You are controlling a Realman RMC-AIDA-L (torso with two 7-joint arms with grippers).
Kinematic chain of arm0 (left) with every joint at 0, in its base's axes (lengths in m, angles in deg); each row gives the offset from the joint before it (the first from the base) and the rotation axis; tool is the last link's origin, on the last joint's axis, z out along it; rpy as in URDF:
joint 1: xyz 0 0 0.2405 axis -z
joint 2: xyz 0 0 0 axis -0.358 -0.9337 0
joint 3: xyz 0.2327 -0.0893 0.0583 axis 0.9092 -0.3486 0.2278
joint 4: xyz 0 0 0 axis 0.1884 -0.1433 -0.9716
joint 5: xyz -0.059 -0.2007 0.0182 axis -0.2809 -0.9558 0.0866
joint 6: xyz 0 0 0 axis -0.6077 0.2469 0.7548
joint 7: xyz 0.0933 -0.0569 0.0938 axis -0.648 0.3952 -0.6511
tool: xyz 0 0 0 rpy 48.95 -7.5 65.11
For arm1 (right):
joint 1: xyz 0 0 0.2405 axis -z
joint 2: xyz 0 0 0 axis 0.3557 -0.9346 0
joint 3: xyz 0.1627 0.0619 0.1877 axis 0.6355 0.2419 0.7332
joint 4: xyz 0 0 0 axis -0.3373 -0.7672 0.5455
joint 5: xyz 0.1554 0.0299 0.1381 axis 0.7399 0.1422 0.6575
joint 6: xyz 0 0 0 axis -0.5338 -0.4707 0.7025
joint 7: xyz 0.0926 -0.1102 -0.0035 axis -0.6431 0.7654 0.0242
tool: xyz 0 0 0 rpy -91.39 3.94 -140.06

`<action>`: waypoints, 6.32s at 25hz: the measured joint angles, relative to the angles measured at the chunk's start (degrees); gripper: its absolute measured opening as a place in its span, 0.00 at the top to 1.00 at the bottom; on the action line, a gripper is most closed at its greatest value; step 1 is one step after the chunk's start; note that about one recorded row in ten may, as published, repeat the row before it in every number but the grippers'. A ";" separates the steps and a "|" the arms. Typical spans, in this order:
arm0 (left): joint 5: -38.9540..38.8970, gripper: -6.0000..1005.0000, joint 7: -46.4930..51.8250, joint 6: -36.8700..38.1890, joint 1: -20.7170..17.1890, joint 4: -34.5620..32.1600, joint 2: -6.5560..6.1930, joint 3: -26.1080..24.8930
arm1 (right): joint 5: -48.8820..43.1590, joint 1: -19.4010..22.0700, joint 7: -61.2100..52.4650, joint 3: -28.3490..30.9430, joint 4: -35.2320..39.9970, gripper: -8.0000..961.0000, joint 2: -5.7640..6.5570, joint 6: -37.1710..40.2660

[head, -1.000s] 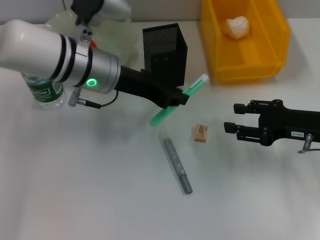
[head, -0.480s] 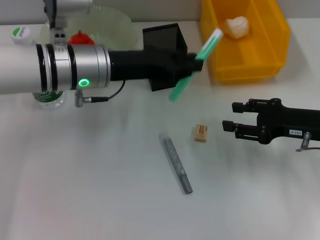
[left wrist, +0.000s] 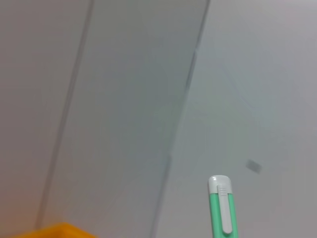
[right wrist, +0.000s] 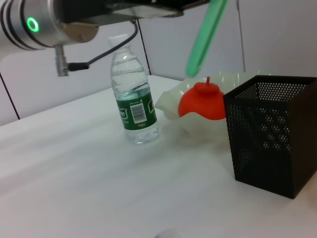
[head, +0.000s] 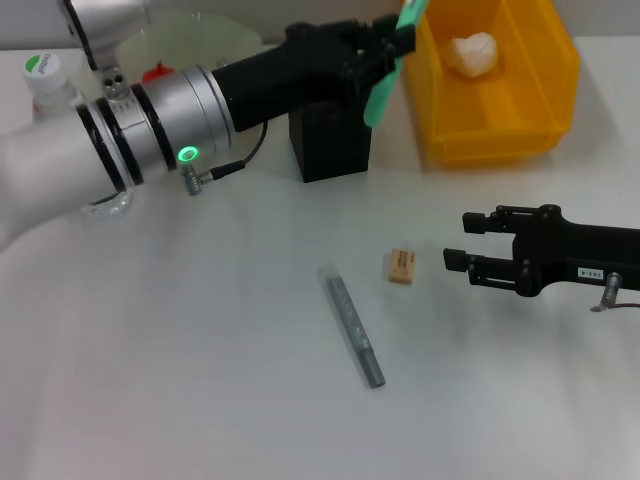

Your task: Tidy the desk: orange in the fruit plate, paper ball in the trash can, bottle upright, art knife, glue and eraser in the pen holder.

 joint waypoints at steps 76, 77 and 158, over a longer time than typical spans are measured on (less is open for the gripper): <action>-62.21 0.54 -44.34 -18.16 2.89 5.15 0.01 32.37 | -0.53 -1.38 0.43 -0.58 -1.67 0.35 -0.35 0.43; -62.16 0.50 -44.34 -17.58 2.80 5.13 0.00 32.44 | -0.53 -1.38 0.43 -0.57 -1.67 0.35 -0.35 0.43; 29.54 0.18 -4.62 25.45 -14.14 5.19 -10.30 -10.35 | -22.71 -16.05 -43.61 -47.25 23.86 0.36 -0.97 -8.38</action>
